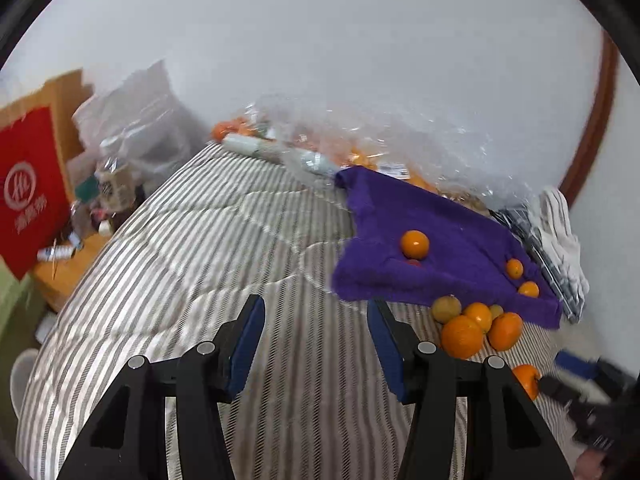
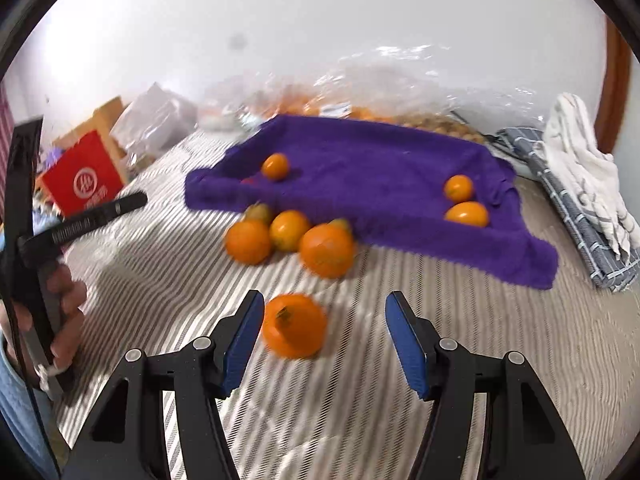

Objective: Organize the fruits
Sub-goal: 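Grasp a round orange on the bed with the right gripper and lift it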

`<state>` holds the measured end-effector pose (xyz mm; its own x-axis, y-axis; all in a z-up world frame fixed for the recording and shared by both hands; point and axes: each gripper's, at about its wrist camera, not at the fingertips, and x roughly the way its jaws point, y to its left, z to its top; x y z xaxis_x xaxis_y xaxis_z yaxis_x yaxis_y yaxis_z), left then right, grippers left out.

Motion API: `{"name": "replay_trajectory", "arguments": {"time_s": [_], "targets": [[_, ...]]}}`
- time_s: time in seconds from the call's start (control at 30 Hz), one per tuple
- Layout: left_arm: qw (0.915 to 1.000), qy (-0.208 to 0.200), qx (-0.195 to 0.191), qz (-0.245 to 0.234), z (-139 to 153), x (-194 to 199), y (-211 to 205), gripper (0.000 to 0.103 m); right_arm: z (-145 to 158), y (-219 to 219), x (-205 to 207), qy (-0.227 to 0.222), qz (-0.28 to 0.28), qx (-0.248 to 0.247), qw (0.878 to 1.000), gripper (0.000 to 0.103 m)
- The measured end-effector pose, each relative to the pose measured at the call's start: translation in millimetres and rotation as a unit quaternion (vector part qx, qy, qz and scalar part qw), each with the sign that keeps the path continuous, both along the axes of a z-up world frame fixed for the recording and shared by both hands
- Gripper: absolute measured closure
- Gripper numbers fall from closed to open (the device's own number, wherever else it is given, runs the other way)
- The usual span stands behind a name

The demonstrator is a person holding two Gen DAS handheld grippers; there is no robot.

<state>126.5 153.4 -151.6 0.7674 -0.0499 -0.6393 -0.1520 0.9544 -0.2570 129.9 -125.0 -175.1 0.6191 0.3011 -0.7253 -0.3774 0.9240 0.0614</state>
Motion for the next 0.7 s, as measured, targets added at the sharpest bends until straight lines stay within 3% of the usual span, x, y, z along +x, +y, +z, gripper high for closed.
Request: {"name": "replay_trajectory", "arguments": {"time_s": [0.17, 0.3, 0.4, 0.7], "targets": [[0.9995, 0.027, 0.007, -0.015, -7, 6, -5, 0.054, -21, 11, 6, 0.023, 0.001, -0.014, 1.000, 0.041], [0.9988, 0.033, 0.021, -0.029, -8, 5, -13, 0.054, -36, 16, 14, 0.054, -0.004, -0.023, 0.998, 0.048], [0.9988, 0.033, 0.020, -0.032, -8, 4, -14, 0.054, -34, 15, 13, 0.048, 0.008, -0.006, 0.999, 0.061], [0.9960, 0.062, 0.014, -0.062, -16, 11, -21, 0.054, -25, -8, 15, 0.029, 0.003, -0.007, 1.000, 0.061]]}}
